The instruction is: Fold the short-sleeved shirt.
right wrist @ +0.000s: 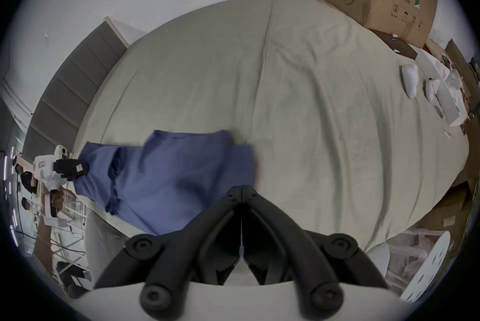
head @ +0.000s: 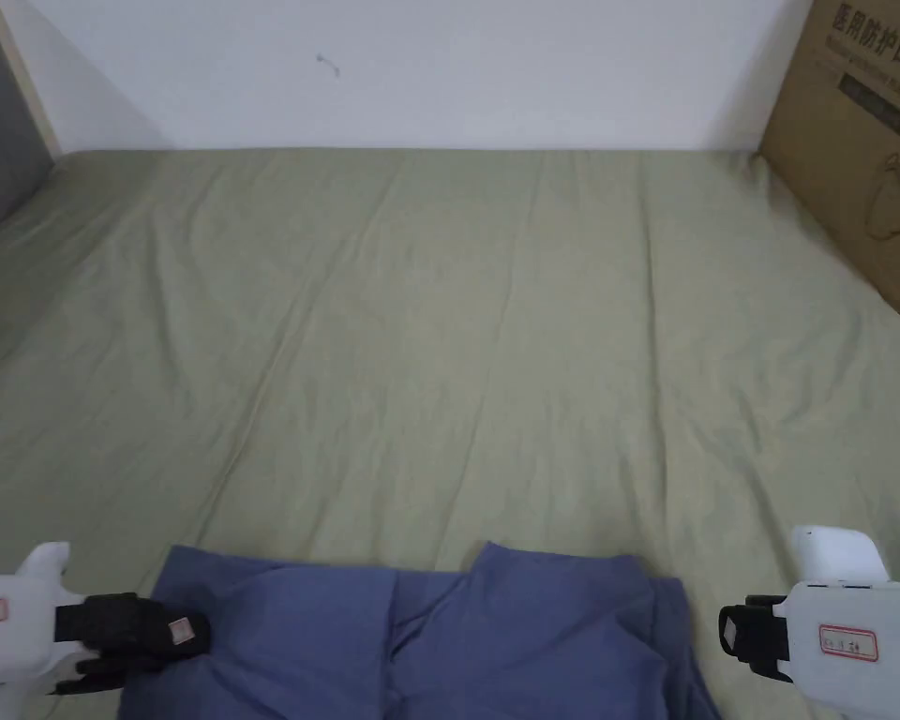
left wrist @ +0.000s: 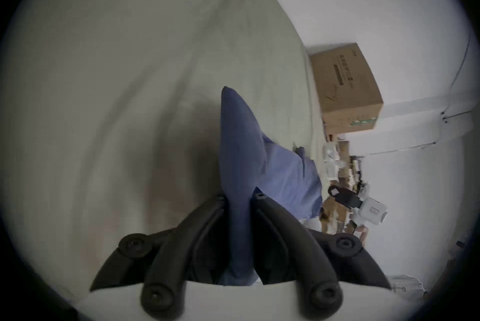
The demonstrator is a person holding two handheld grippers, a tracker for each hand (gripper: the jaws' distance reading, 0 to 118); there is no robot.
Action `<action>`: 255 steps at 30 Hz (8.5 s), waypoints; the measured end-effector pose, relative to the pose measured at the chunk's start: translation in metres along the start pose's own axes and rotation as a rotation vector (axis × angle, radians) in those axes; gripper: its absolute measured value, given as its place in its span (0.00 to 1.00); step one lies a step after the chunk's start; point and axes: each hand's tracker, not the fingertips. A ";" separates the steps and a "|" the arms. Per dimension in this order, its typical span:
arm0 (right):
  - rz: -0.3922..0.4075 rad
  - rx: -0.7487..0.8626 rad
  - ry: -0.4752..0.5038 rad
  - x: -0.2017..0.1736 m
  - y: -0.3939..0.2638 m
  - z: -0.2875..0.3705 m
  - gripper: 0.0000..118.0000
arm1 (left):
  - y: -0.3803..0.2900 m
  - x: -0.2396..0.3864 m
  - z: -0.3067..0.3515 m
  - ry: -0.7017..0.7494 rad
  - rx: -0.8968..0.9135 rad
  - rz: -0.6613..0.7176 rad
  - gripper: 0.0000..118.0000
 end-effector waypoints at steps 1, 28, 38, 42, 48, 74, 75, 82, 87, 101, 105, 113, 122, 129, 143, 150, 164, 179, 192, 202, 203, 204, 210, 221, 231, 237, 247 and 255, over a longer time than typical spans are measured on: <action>-0.001 -0.005 0.001 0.001 -0.002 -0.002 0.00 | 0.001 -0.002 0.007 0.036 0.014 -0.001 0.08; -0.197 0.051 0.013 0.096 -0.034 0.019 0.00 | -0.045 0.268 -0.141 0.166 -0.198 -0.389 0.08; -0.278 0.018 0.006 0.108 -0.051 0.012 0.00 | -0.068 0.286 -0.221 0.057 -0.362 -0.374 0.66; -0.272 0.013 0.009 0.100 -0.047 0.012 0.00 | -0.058 0.284 -0.205 -0.046 -0.331 -0.306 0.84; -0.253 0.020 0.019 0.090 -0.040 0.013 0.00 | -0.037 0.251 -0.156 0.075 -0.149 -0.292 0.06; -0.256 0.003 0.018 0.097 -0.034 0.008 0.00 | -0.120 0.259 -0.252 0.065 -0.340 -0.374 0.00; -0.256 0.002 0.020 0.097 -0.034 0.008 0.00 | -0.123 0.263 -0.255 0.071 -0.355 -0.402 0.00; -0.235 0.003 0.011 0.089 -0.031 0.014 0.00 | -0.131 0.276 -0.268 0.036 -0.372 -0.398 0.00; -0.194 0.022 0.005 0.078 -0.024 0.028 0.00 | -0.121 0.266 -0.244 -0.021 -0.370 -0.391 0.00; 0.117 0.008 0.222 -0.043 0.012 0.007 0.00 | -0.059 0.110 -0.060 -0.028 0.041 -0.069 0.00; 0.181 -0.077 0.264 -0.075 0.004 -0.037 0.00 | -0.075 0.089 -0.067 -0.061 0.042 0.003 0.00; 0.140 -0.154 0.231 -0.069 0.002 -0.075 0.00 | -0.076 0.080 -0.094 -0.110 -0.011 0.008 0.00; 0.161 -0.142 0.226 -0.069 -0.002 -0.073 0.00 | -0.063 0.074 -0.145 -0.297 -0.156 0.039 0.98; 0.107 -0.155 0.269 -0.061 -0.001 -0.074 0.00 | -0.051 0.079 -0.182 -0.412 -0.173 0.087 0.96; 0.178 -0.118 0.216 -0.082 0.010 -0.049 0.00 | -0.055 0.066 -0.183 -0.372 -0.182 0.023 0.23; 0.186 -0.079 0.252 -0.105 0.016 -0.033 0.00 | -0.025 0.039 -0.115 -0.263 -0.108 -0.018 0.22; 0.205 -0.146 0.271 -0.136 0.009 -0.061 0.00 | 0.119 -0.070 0.082 0.578 -0.013 -0.187 0.21; 0.145 -0.176 0.251 -0.118 0.008 -0.068 0.00 | 0.143 -0.086 0.136 0.819 0.034 -0.165 0.96; 0.116 -0.129 0.265 -0.096 -0.006 -0.042 0.00 | 0.038 0.065 0.109 0.442 0.321 -0.187 0.00; 0.027 -0.029 0.277 -0.060 -0.008 -0.031 0.00 | -0.047 0.180 0.027 0.478 0.356 -0.339 0.00; 0.029 0.006 0.251 -0.062 -0.005 -0.029 0.00 | -0.058 0.195 0.019 0.514 0.386 -0.385 0.00; 0.047 0.046 0.220 -0.043 -0.011 -0.014 0.00 | -0.071 0.209 0.014 0.554 0.460 -0.430 0.00; 0.119 0.319 0.066 -0.042 0.007 0.056 0.00 | -0.115 0.282 -0.004 0.641 0.615 -0.655 0.00; 0.206 0.792 -0.161 -0.090 0.042 0.158 0.00 | -0.147 0.353 0.017 0.659 1.016 -0.741 0.00; 0.210 0.900 -0.236 -0.109 0.029 0.164 0.00 | -0.159 0.358 0.021 0.632 1.072 -0.790 0.00; 0.198 0.891 -0.241 -0.105 0.029 0.165 0.42 | -0.156 0.351 0.020 0.550 1.002 -0.742 0.70; 0.217 0.935 -0.288 -0.107 0.024 0.168 0.97 | -0.153 0.368 0.022 0.601 0.969 -0.748 1.00; 0.166 0.922 -0.258 -0.097 0.027 0.168 0.97 | -0.145 0.365 0.025 0.569 0.919 -0.683 1.00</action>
